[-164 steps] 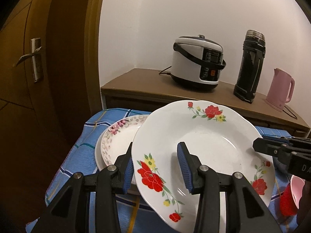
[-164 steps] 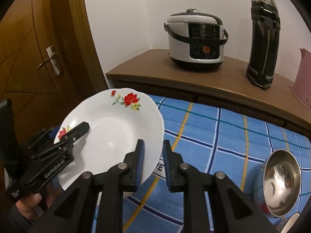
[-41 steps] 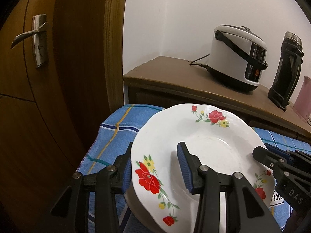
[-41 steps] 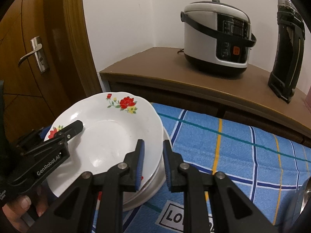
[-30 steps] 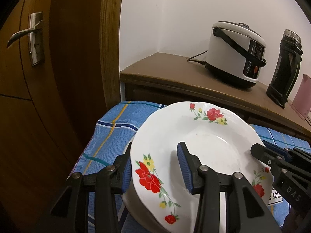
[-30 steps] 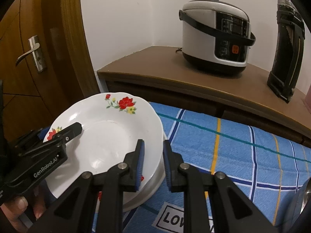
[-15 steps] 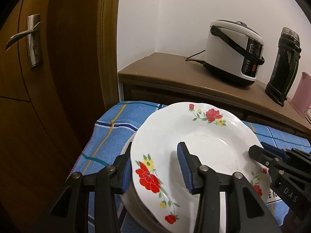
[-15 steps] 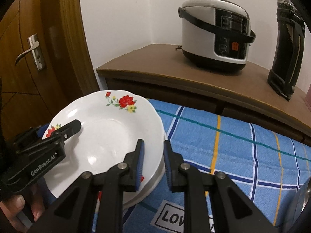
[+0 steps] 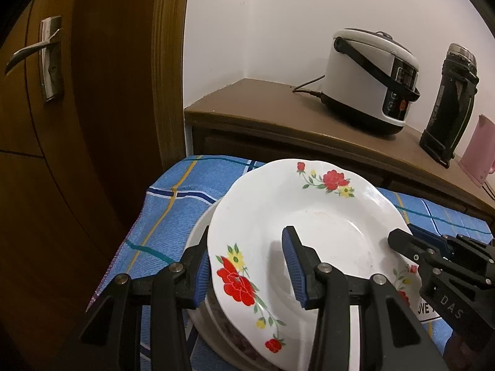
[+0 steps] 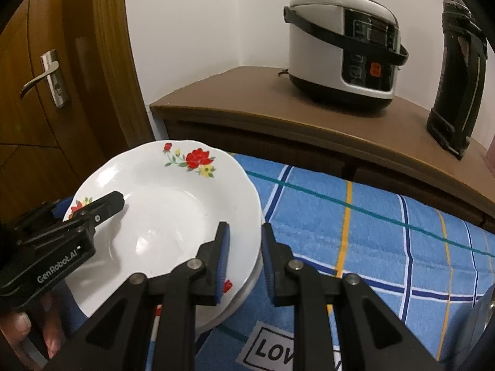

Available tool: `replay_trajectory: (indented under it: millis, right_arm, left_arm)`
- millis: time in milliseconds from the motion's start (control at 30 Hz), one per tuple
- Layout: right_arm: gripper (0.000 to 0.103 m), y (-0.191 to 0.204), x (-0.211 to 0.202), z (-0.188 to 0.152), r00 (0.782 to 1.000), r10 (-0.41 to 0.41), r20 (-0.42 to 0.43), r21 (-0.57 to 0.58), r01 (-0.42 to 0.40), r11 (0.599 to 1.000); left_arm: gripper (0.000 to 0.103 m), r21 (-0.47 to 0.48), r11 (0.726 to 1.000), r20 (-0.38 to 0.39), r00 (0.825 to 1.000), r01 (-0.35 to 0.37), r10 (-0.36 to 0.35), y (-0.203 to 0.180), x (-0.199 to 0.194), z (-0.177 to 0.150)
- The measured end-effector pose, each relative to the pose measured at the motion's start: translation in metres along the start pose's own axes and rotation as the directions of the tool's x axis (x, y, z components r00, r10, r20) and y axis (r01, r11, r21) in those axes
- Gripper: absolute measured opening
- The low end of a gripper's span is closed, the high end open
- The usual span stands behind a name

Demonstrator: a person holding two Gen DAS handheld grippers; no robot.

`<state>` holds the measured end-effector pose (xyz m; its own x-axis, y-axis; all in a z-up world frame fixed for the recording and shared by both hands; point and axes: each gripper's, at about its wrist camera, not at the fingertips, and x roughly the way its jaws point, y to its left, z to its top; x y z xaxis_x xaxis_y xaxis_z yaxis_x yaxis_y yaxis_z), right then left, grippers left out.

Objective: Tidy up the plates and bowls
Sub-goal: 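Hold the red-flower plate flat on the stack with both grippers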

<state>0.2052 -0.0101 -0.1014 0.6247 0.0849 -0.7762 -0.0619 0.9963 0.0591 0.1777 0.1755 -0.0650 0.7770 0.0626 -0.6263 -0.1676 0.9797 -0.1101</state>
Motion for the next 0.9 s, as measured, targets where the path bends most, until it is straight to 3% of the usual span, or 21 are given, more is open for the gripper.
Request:
replay_trajectory:
  millis: [467, 900]
  right_arm:
    - [0.024, 0.002, 0.008, 0.000, 0.999, 0.041, -0.024, -0.033, -0.041, 0.999]
    - [0.027, 0.006, 0.009, 0.000, 1.000, 0.013, -0.015, -0.076, -0.014, 0.997]
  left_arm:
    - [0.045, -0.027, 0.998, 0.028, 0.998, -0.053, 0.054, 0.007, -0.006, 0.000]
    - [0.048, -0.043, 0.998, -0.024, 0.999, -0.043, 0.042, 0.012, 0.004, 0.000]
